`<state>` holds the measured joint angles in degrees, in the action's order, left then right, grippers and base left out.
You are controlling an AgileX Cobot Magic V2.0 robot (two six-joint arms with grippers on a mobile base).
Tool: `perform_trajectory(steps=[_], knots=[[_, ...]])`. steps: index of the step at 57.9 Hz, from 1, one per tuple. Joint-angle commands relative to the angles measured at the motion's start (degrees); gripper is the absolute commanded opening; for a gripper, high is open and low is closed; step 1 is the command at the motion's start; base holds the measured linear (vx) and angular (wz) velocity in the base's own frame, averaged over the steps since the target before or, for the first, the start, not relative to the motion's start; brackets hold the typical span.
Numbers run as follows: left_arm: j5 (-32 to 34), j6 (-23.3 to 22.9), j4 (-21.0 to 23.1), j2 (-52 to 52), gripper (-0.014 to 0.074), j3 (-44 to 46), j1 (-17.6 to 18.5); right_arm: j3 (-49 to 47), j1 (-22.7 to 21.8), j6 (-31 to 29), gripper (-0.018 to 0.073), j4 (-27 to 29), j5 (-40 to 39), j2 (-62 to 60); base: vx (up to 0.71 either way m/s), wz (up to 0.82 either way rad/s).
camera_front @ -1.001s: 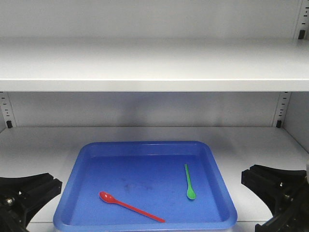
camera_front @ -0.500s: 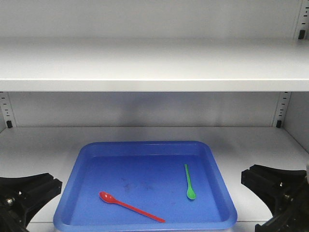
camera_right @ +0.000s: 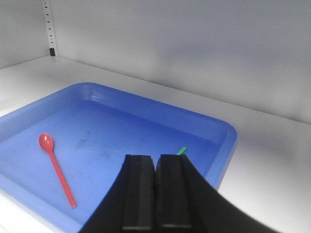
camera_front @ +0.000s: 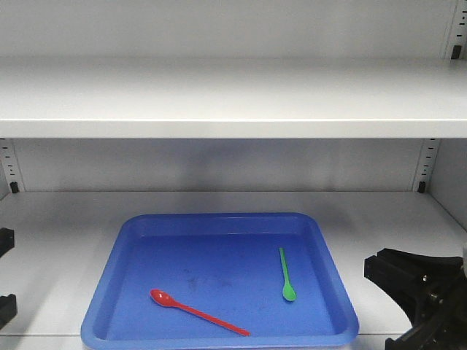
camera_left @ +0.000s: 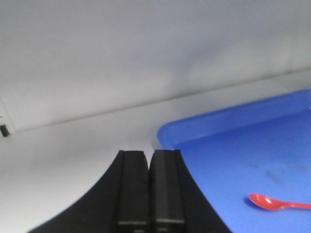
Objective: Sort red and green spoons into left cabinet
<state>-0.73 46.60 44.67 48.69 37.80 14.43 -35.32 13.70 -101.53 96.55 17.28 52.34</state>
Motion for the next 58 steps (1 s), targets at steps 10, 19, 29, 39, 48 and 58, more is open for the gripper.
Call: perform_trajectory(steps=[10, 19, 29, 39, 48, 58], knots=[[6.6, -0.3, 0.5, -0.3, -0.0001, 1.6, -0.2, -1.8, 0.0, -0.4, -0.0003, 1.5, 1.2, -0.8, 0.00, 0.00], [6.9, -0.3, 0.5, -0.3, -0.0001, 1.6, -0.2, -1.8, 0.0, -0.4, -0.0003, 1.5, 1.2, -0.8, 0.00, 0.00], [7.2, -6.5, -7.4, 0.0, -0.0001, 1.6, -0.2, -1.8, 0.0, -0.4, -0.0003, 1.5, 1.2, -0.8, 0.00, 0.00], [8.3, -32.2, -33.0, 0.1, -0.0001, 1.6, -0.2, -1.8, 0.0, -0.4, -0.0003, 1.5, 1.2, -0.8, 0.00, 0.00], [9.3, -43.9, -43.7, 0.1, -0.0001, 1.6, -0.2, -1.8, 0.0, -0.4, -0.0003, 1.5, 1.3, -0.8, 0.00, 0.00], [9.8, -43.9, -44.1, 0.1, -0.0001, 1.6, -0.2, -1.8, 0.0, -0.4, -0.0003, 1.5, 1.3, -0.8, 0.00, 0.00]])
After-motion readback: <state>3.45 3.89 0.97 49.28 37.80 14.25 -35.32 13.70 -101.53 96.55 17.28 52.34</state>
